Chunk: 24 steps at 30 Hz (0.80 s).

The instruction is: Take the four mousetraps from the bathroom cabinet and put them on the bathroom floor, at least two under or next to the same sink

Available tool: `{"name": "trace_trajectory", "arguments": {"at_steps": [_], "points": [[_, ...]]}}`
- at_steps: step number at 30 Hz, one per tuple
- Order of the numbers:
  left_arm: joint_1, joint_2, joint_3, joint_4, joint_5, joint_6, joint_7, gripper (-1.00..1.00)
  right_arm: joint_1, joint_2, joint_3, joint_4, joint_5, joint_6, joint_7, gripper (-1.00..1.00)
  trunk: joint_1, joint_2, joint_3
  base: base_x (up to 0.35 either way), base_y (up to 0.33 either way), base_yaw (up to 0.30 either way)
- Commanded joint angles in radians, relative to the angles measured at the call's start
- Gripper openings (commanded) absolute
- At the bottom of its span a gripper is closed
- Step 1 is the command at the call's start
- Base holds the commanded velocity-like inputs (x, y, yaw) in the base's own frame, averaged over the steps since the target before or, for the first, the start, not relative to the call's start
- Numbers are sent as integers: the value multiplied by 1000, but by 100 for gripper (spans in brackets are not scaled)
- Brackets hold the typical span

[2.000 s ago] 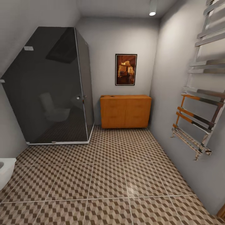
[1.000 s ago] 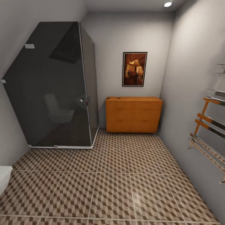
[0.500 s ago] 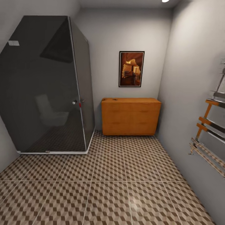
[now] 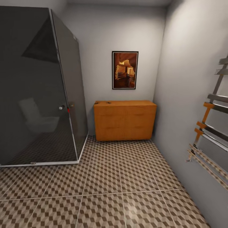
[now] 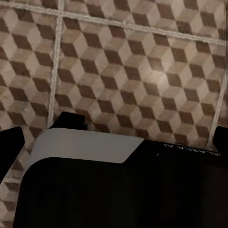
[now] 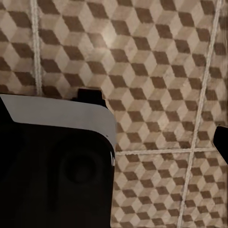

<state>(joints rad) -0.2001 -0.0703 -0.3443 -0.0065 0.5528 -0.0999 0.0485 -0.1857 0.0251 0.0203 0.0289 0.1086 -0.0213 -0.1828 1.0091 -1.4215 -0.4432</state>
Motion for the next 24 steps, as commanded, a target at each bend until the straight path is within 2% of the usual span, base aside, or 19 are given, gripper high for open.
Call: {"name": "trace_trajectory", "arguments": {"at_steps": [1, 20, 24], "points": [[-1, 0, -9, 0, 7, -3, 4, 100, -1, 0, 1, 3, 10, -2, -5, 100, 1, 0, -1, 321, -93, -20], [-1, 1, -9, 0, 7, -4, 4, 100, -1, 2, 1, 2, 12, -2, -7, 100, 1, 0, -1, 321, -81, -3], [-1, 1, -9, 0, 7, -4, 4, 100, -1, 1, 2, 2, 13, -3, -5, 100, 1, 0, -1, 321, -29, 91]]}}
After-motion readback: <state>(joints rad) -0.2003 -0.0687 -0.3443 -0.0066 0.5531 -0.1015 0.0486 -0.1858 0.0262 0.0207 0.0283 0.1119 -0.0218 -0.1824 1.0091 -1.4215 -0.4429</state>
